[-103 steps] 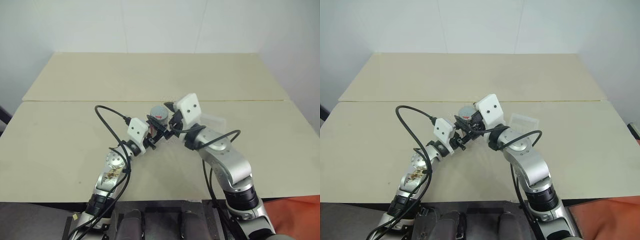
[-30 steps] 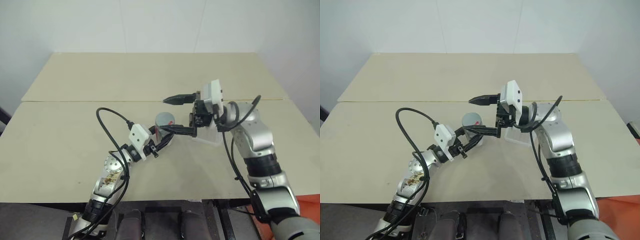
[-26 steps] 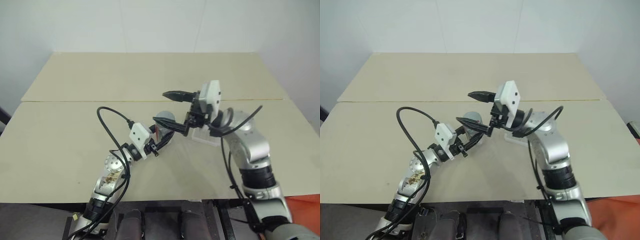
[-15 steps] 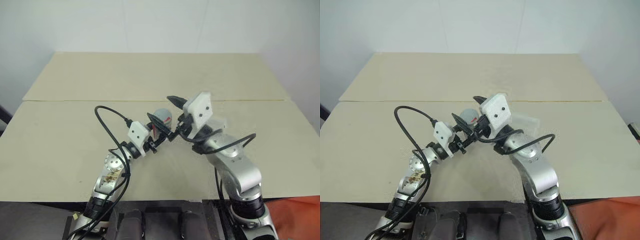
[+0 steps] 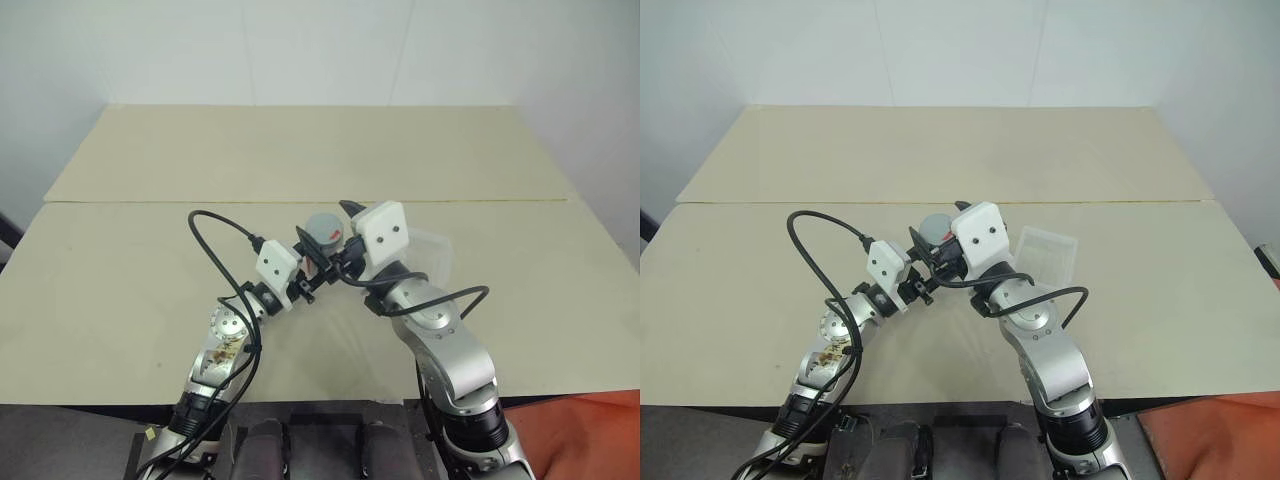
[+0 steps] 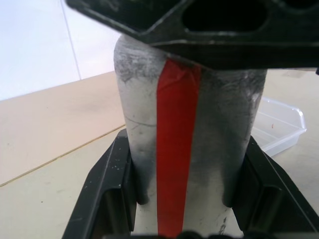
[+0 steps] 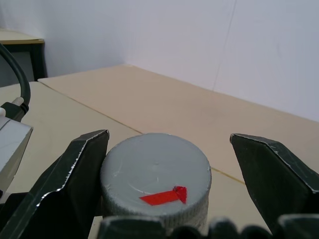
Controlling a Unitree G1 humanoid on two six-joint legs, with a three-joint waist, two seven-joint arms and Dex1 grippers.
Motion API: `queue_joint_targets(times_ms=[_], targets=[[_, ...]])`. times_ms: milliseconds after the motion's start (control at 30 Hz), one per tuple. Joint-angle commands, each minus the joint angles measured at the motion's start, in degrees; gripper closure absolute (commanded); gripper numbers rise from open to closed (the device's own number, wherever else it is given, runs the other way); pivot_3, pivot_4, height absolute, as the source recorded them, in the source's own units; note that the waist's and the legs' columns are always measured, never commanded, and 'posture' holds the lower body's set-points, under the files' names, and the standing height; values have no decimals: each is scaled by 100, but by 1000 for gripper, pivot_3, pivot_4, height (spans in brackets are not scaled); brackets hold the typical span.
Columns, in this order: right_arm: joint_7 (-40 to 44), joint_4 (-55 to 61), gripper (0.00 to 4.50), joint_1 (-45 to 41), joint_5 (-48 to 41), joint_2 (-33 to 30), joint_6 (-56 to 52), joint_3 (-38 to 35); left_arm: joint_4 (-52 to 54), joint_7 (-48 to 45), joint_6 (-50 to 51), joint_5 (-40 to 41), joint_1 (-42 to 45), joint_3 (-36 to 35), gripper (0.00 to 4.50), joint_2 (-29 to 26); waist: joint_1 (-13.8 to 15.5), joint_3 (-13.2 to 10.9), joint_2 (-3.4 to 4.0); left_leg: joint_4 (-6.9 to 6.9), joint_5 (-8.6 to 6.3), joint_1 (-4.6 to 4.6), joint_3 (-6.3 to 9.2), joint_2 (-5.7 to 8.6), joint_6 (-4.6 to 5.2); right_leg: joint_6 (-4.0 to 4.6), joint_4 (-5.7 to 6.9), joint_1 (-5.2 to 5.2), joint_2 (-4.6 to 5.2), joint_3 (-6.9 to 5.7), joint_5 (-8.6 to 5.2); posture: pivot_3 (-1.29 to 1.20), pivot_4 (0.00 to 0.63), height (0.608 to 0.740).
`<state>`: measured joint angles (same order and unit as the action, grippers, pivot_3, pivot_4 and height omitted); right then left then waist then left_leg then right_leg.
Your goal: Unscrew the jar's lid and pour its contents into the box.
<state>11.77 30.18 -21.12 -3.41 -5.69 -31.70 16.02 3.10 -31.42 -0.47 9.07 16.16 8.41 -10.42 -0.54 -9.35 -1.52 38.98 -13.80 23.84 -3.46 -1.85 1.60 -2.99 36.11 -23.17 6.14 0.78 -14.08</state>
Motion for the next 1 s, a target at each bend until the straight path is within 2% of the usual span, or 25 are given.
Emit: queue_joint_targets(times_ms=[33, 133, 233, 333, 367, 600, 833, 1000], targets=[[-68, 145, 43, 9, 107, 0, 196, -66, 86, 60, -147, -15, 108, -22, 2452, 43, -8, 0, 0, 0, 0, 0, 0, 0, 0, 0, 0, 0, 0, 0, 0, 0, 150, 740], [-98, 159, 43, 33, 116, 47, 172, -80, 79, 66, -150, -19, 113, -12, 2452, 60, -11, 0, 0, 0, 0, 0, 1, 0, 0, 0, 0, 0, 0, 0, 0, 0, 150, 740], [-75, 174, 656, 53, 116, 49, 197, -74, 77, 67, -149, -17, 113, -2, 2452, 68, -13, 0, 0, 0, 0, 0, 1, 0, 0, 0, 0, 0, 0, 0, 0, 0, 150, 740], [-66, 203, 1535, 74, 112, 47, 190, -60, 68, 71, -150, -10, 113, 0, 2452, 64, -13, 0, 0, 0, 0, 0, 1, 0, 0, 0, 1, 0, -1, 0, 0, 0, 150, 740], [-69, 209, 1697, 79, 123, 40, 187, -52, 61, 71, -151, -10, 113, 0, 2452, 61, -13, 0, 0, 0, 0, 0, 1, 0, 0, 0, 0, 0, -1, 0, 0, 0, 150, 740], [235, 179, 1698, 46, -67, -140, 205, -157, 99, 21, -145, -2, 72, 22, 2452, 14, -13, 0, 0, 0, 0, 0, 1, 0, 0, 0, 0, 0, -1, 0, 0, 0, 150, 740], [1946, -290, 1698, -487, -1514, -848, 272, -854, 115, -260, -202, 164, 42, 102, 2452, -39, -15, 0, 0, 0, 0, -2, 2, -2, 1, 0, -1, 3, -3, 0, 0, 0, 150, 740], [3468, -1059, 1698, -1073, -2142, -1455, 496, -961, 188, -502, -234, 288, 58, 142, 2452, -60, -17, 0, 0, 0, -1, -2, 1, -1, 2, 0, -2, 3, -3, 1, 0, 0, 150, 740]])
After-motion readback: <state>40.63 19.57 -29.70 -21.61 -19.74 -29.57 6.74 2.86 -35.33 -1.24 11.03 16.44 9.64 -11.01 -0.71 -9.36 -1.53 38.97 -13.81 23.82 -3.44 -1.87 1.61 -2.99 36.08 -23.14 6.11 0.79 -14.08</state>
